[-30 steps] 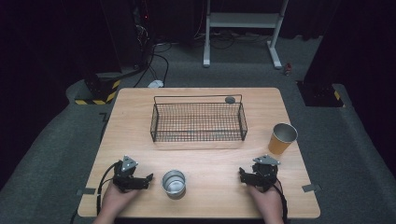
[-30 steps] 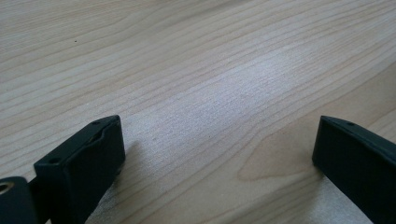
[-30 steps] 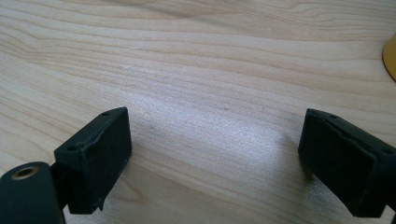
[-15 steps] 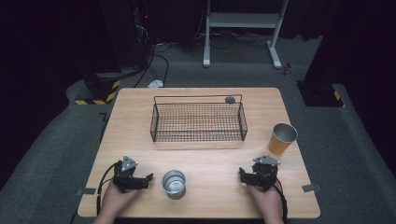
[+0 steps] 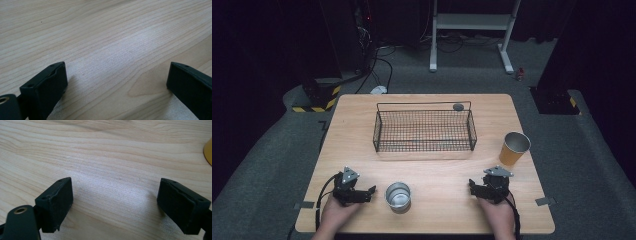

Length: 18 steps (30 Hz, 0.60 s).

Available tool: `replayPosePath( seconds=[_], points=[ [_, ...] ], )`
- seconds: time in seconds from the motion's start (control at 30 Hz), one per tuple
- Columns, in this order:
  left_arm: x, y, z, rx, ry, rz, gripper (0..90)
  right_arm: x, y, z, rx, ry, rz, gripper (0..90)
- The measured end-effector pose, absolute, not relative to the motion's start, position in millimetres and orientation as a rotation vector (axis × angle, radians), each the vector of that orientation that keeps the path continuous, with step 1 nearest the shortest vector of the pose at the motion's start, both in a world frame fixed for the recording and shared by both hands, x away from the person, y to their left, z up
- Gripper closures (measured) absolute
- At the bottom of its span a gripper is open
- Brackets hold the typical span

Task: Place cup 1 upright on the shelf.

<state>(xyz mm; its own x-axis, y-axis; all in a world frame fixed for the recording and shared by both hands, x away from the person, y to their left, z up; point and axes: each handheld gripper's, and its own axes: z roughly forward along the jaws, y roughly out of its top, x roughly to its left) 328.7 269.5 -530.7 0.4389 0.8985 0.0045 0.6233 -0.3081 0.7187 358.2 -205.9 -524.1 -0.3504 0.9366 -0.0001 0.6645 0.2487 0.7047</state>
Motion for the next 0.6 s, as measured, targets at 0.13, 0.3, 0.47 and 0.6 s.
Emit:
replayPosePath(
  seconds=[0.13, 0.3, 0.47, 0.6],
  points=[
    [328.7, 269.3, -530.8, 2.042, 1.278, 0.547, 3.2, 356.6, -206.6, -522.5, 1.442, 2.101, 0.884, 14.2],
    [329.0, 269.4, -530.9, 2.041, 1.286, 0.544, 2.3, 354.5, -205.7, -521.3, 1.423, 2.097, 0.891, 14.3],
    [329.5, 269.3, -531.1, 2.039, 1.303, 0.546, 0.3, 352.1, -205.6, -518.5, 1.415, 2.086, 0.907, 14.3],
    [329.5, 269.4, -531.1, 2.039, 1.303, 0.546, 0.2, 350.8, -205.3, -515.2, 1.392, 2.076, 0.920, 14.3]
  ],
)
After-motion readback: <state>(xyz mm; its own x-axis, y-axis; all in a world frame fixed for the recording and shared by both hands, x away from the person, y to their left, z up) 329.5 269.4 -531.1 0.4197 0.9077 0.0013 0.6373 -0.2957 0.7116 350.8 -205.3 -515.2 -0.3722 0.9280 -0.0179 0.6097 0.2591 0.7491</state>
